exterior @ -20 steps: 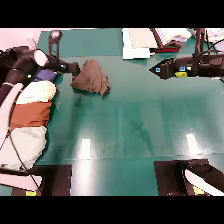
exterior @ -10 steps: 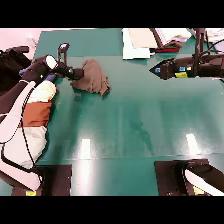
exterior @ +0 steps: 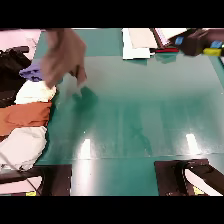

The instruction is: Fold the shirts.

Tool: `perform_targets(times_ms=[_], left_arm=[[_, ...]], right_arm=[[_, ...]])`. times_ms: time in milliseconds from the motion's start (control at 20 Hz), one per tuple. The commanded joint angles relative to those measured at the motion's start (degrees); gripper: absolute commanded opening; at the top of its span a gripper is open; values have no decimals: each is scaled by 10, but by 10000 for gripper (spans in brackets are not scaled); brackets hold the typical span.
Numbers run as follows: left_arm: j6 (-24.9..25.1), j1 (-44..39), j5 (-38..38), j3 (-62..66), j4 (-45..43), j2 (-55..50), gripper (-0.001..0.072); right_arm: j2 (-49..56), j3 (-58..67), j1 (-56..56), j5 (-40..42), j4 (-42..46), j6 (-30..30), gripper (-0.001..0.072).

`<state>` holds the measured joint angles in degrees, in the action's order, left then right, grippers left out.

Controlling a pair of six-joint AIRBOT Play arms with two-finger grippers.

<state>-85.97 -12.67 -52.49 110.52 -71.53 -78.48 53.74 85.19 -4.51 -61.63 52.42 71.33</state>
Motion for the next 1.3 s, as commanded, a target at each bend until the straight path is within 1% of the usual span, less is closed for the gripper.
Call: perform_targets(times_ms=[0, 100, 200, 350, 400, 450, 500, 550, 600, 700, 750, 850, 950, 1050, 1250], left_arm=[[25, -46, -22, 21, 0, 107, 21], [25, -99, -50, 21, 0, 126, 22], [25, -156, -78, 15, 0, 120, 22], [25, -238, -85, -35, 0, 93, 23], [32, -262, -83, -56, 1, 82, 24], [51, -285, -79, -78, 2, 68, 84], [55, -301, -68, -96, 2, 58, 383], [55, -306, -53, -109, 2, 49, 608], [54, -302, -44, -111, -9, 41, 605], [45, -268, -16, -111, -41, 35, 605], [30, -237, -5, -111, -54, 30, 605], [-5, -166, -19, -112, -54, 6, 605], [-12, -110, -52, -128, -26, -35, 605], [-6, -82, -84, -158, 26, -87, 605], [1, -87, -82, -223, 56, -181, 605]], right_arm=[[-3, 72, 20, -2, 1, 0, 15], [-3, 92, 35, -3, 1, 0, 15], [-3, 104, 47, -7, 1, 2, 15], [-3, 110, 53, -16, 1, 11, 15], [-3, 110, 53, -21, 1, 12, 15], [-3, 110, 53, -27, 1, 12, 15], [-3, 110, 53, -34, 1, 12, 15], [-3, 108, 53, -36, 1, 13, 15], [-3, 108, 53, -39, 0, 13, 15], [-3, 109, 53, -45, 0, 13, 15], [-3, 109, 53, -49, 0, 13, 15], [-3, 108, 53, -50, 0, 13, 15], [-3, 108, 53, -50, 0, 13, 15], [-3, 108, 53, -50, 0, 13, 15], [-3, 108, 53, -50, 0, 13, 15]])
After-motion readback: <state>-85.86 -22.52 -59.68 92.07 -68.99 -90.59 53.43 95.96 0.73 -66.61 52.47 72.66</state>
